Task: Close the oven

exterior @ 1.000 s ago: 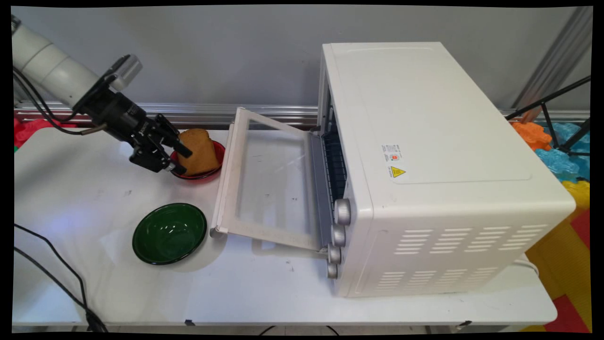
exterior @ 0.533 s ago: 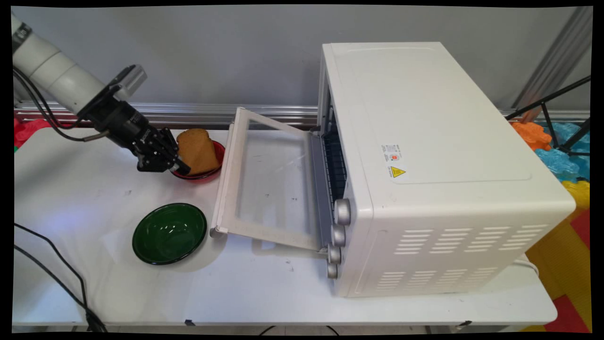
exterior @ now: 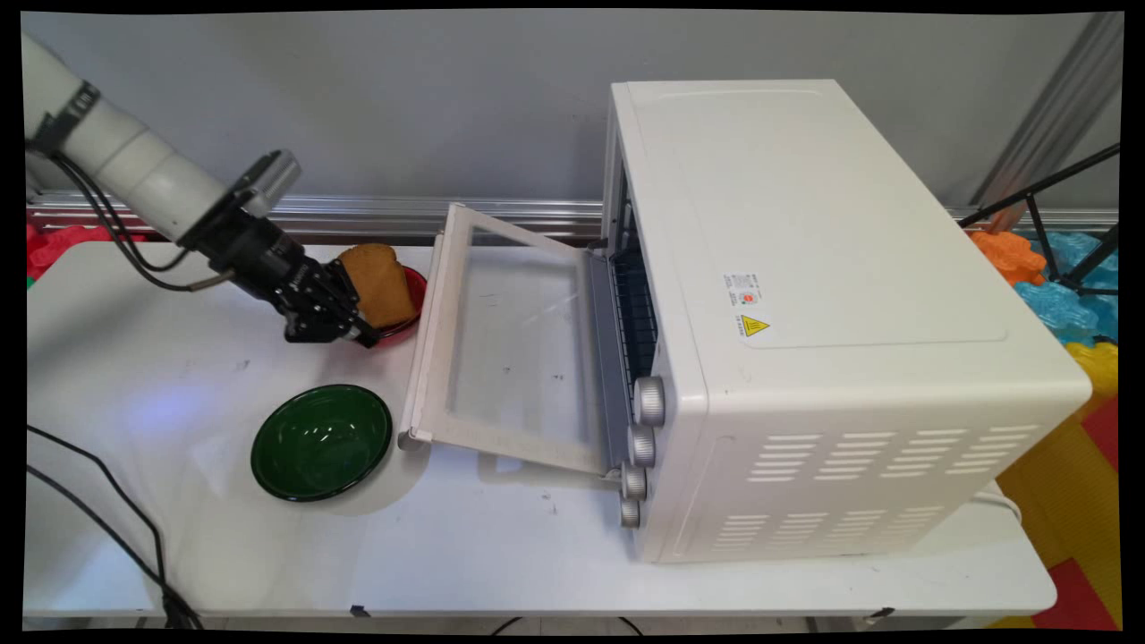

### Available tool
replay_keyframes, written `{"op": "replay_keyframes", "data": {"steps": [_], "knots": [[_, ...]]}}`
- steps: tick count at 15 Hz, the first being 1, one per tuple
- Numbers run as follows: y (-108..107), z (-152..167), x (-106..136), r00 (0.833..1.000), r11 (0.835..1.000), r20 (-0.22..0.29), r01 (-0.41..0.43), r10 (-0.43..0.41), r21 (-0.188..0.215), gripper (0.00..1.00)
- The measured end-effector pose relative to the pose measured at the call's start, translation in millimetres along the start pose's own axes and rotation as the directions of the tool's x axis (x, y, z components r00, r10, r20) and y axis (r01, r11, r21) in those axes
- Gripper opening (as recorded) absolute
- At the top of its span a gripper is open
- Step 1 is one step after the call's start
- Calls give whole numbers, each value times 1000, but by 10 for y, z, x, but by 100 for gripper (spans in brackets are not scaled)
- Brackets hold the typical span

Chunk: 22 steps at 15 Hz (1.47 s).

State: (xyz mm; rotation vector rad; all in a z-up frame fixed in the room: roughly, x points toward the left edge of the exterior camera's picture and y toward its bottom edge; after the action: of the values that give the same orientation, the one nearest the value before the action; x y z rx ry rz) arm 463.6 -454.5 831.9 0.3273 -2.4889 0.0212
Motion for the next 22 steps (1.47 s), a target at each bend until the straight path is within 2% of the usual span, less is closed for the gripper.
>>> {"op": "replay_keyframes", "data": {"steps": [11,22], "knots": [[-66,484,-40,999,1000,-47,3,-2,26,0],[-77,510,79,991,997,-123,53,-45,64,0]]}}
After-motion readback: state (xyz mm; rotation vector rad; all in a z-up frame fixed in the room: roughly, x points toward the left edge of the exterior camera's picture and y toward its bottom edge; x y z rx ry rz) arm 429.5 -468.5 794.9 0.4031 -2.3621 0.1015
